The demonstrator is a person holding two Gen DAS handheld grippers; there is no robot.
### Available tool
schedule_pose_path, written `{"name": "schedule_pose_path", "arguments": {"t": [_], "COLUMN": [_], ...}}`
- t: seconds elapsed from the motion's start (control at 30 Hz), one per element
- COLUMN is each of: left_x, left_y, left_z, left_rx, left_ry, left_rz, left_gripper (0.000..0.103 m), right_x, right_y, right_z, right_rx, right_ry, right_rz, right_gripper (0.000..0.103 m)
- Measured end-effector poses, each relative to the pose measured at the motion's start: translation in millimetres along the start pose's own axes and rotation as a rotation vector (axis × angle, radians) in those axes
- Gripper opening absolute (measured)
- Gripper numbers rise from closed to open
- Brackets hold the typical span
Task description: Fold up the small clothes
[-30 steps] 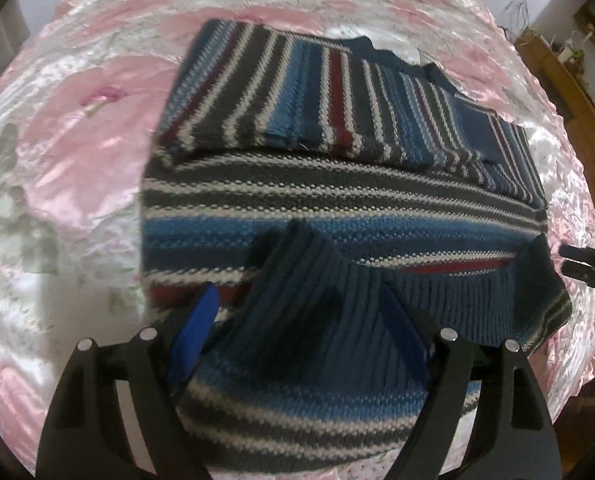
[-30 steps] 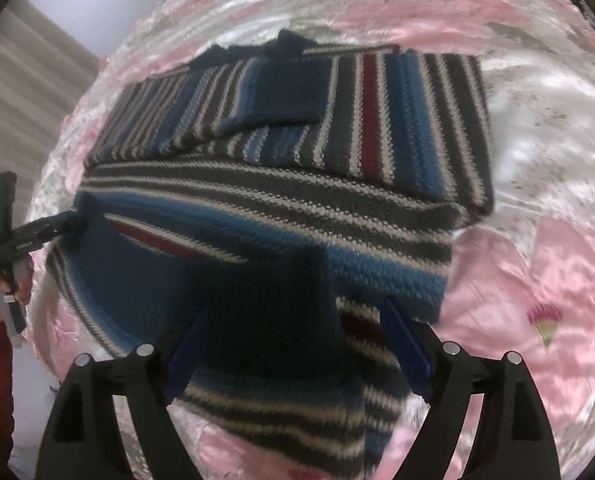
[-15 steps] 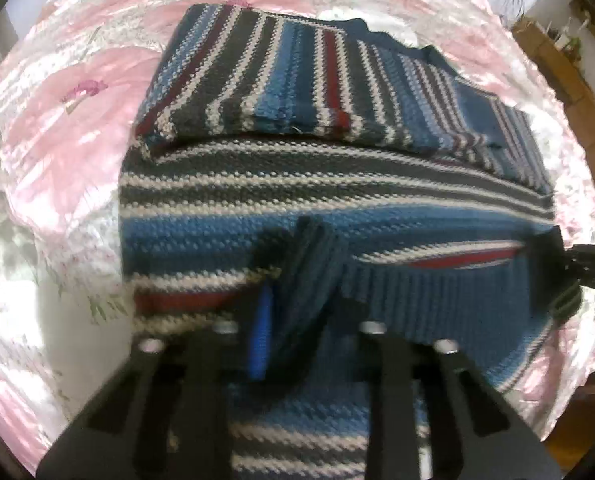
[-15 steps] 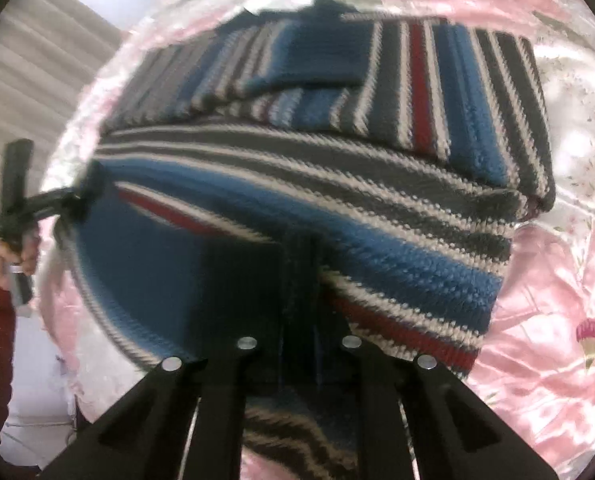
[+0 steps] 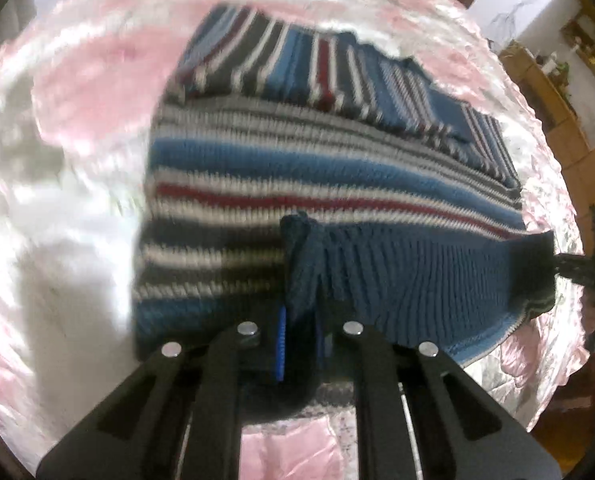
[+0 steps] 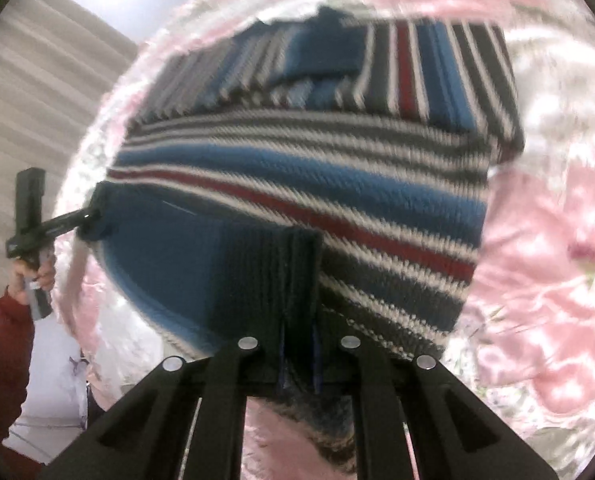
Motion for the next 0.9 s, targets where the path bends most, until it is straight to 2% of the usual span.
{"name": "schedule_pose_path", "arguments": {"t": [0.1,0.17,0.23,0.33,0.43,0.57,0.67,0.9], "left_x": [3,-3,-17,-38,-56,-70,-68,-52], "left_y": [2,7,18,41,69,119,152,239], "left_z": [-2,-2,1,11,20,28,35,40], "left_rx": [-0.012,-0.034,-0.028,-0.038,-0.040,-0.046,-0.052,-0.079], "left_ry": [0.004,-0.014,-0.029,-0.090,-0.123,-0.120,-0.108,-0.064], "left_rz": [0.017,0.030,0.069,0.121,0.186,0.258,0.282,0.358], "left_gripper": [0.010,0.010,0.009,0.010,0.009,0.010,0.009,0.009], "right_x": [17,14,0,-30,-61,-93,-99,-101], "right_y": [-2,0,5,21,40,78,105,194], "right_z": [6,4,2,-2,-10,-13,-8,25], "right_rx": [0.014,0.020,0.017,0.025,0.009,-0.020,-0.013,0.035], "right_ry": [-0.031,-0.015,0.010,0.077,0.092,0.082,0.052,-0.019], "right_rz": [-0.021,-0.010,0.024,0.091,0.170,0.247,0.260,0.293], "right_gripper": [0.010,0.010,0.009,0.009,0.009,0.009,0.009,0.009]}}
Point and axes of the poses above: each gripper's, at about its wrist camera, not at the fingertips, and x roughly the way its jaws point, z to its right, y to its top, the point moved 7 cm from there along x, roughly the way its jaws point, and after that the axes turned 2 degrees about -z, right-handed, at the moved point
